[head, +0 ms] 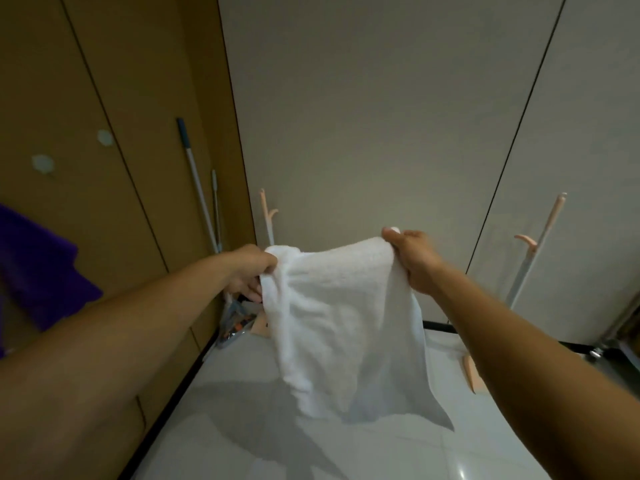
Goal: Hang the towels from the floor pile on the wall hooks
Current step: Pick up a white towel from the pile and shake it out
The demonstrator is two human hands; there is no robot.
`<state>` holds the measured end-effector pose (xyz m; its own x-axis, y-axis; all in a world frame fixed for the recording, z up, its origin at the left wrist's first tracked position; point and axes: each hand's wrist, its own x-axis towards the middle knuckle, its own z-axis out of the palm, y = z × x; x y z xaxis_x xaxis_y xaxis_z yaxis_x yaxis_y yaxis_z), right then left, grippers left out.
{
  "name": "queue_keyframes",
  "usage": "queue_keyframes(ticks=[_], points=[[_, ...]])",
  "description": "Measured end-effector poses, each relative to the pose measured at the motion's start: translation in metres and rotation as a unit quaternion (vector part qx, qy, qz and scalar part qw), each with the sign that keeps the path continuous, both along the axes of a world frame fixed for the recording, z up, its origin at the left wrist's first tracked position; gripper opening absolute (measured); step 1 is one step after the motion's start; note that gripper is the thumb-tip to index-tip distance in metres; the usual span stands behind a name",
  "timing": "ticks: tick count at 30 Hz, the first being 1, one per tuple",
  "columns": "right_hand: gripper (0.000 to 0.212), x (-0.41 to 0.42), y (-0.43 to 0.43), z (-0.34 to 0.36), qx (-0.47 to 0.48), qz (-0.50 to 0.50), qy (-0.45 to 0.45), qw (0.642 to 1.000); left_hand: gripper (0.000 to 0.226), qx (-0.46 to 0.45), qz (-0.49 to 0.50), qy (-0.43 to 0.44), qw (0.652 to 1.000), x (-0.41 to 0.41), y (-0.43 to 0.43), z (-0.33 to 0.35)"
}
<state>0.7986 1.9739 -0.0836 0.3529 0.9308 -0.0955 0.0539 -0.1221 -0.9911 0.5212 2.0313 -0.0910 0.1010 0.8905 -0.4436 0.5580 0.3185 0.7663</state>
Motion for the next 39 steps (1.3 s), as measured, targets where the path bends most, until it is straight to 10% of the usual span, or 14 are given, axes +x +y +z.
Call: queue_keyframes(ticks=[8,17,24,29,39], points=[[0.038,0.040,0.002,0.011,-0.027,0.146,0.116,0.982,0.027,0.110,0.213,-0.199,0.950,-0.016,0.005,-0.004],[0.044,0.044,0.034,-0.032,-0.079,-0.005,-0.228,0.970,0.035,0.254,0.189,0.046,0.947,-0.029,0.012,0.001],[0.030,0.043,0.041,-0.023,-0.071,0.039,0.028,0.996,0.069,0.089,0.275,-0.102,0.952,-0.061,0.008,0.005],[0.025,0.038,0.040,-0.017,-0.036,0.150,0.118,0.981,0.029,0.044,0.216,-0.234,0.947,-0.068,0.002,0.008],[0.016,0.018,0.044,-0.039,-0.030,0.149,-0.043,0.987,0.027,0.084,0.087,0.182,0.976,-0.094,-0.029,-0.022]])
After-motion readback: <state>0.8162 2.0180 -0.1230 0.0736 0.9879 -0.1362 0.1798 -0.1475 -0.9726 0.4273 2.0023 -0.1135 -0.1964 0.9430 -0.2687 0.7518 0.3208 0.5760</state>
